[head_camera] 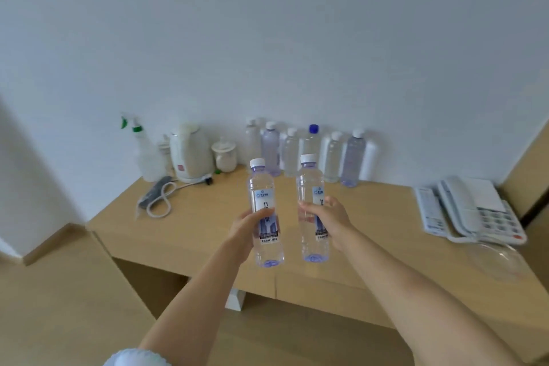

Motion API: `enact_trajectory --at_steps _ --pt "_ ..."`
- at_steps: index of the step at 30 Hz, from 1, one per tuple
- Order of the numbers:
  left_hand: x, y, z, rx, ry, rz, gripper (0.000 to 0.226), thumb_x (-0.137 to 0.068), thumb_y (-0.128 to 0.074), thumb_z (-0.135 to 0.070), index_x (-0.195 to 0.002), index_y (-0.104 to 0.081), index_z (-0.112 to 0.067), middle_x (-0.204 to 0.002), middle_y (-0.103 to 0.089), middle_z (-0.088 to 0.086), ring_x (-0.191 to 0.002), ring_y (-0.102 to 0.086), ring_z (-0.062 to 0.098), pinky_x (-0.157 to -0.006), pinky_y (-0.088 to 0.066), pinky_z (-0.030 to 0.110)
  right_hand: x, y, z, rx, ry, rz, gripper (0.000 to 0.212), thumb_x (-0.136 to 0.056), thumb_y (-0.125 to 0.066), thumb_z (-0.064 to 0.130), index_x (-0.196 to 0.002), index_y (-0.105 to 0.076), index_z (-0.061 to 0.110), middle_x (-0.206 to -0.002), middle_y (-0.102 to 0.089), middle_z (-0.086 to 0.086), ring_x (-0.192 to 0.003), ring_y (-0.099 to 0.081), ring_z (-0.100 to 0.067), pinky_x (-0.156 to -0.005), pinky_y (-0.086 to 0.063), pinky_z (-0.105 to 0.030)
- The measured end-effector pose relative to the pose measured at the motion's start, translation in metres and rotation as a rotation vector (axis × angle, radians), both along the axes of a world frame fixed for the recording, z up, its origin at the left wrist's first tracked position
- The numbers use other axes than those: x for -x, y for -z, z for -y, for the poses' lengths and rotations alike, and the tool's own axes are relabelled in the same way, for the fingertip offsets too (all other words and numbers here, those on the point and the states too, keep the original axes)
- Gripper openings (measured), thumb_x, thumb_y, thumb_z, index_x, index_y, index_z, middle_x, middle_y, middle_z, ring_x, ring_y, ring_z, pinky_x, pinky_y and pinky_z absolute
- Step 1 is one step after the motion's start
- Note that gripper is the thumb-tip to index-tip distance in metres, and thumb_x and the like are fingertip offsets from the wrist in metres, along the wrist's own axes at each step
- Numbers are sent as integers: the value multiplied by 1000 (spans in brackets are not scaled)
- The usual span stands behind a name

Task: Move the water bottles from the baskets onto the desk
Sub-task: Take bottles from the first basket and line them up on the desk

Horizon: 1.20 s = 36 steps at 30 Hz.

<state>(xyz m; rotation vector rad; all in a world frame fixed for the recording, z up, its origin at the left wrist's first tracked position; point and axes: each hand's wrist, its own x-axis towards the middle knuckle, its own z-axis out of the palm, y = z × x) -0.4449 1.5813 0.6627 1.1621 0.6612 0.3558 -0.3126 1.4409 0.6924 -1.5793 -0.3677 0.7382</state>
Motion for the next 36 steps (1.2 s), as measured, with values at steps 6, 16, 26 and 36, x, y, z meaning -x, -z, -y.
enact_trajectory --at_steps 6,16,26,36 --pt "-109 -8 73 -32 65 11 29 -76 -72 -16 -97 -63 1 -81 -65 18 -67 -63 29 -68 -56 38 -100 2 86 33 148 51 88 -71 -80 37 -140 -32 12 -118 -55 -4 -104 -60 -23 -85 -44 -34" --pt "-217 -8 148 -177 95 -132 28 -74 -76 -21 -100 -67 -13 -100 -70 14 -93 -66 29 -90 -53 44 -178 7 157 18 256 15 88 -70 -81 34 -141 -32 17 -139 -48 -9 -124 -48 -29 -102 -38 -41" --pt "-298 -3 134 -269 100 -175 26 -76 -76 -17 -98 -63 -14 -85 -66 -1 -78 -62 13 -63 -45 22 -241 23 144 86 309 114 50 -73 -80 22 -110 -46 22 -97 -57 4 -81 -57 -8 -66 -45 -23" --pt "-375 23 89 -603 24 -359 34 -69 -78 -30 -95 -62 -15 -88 -67 0 -84 -64 19 -72 -49 30 -321 35 97 283 318 276 45 -73 -79 22 -104 -47 16 -89 -56 5 -74 -57 -10 -57 -44 -20"
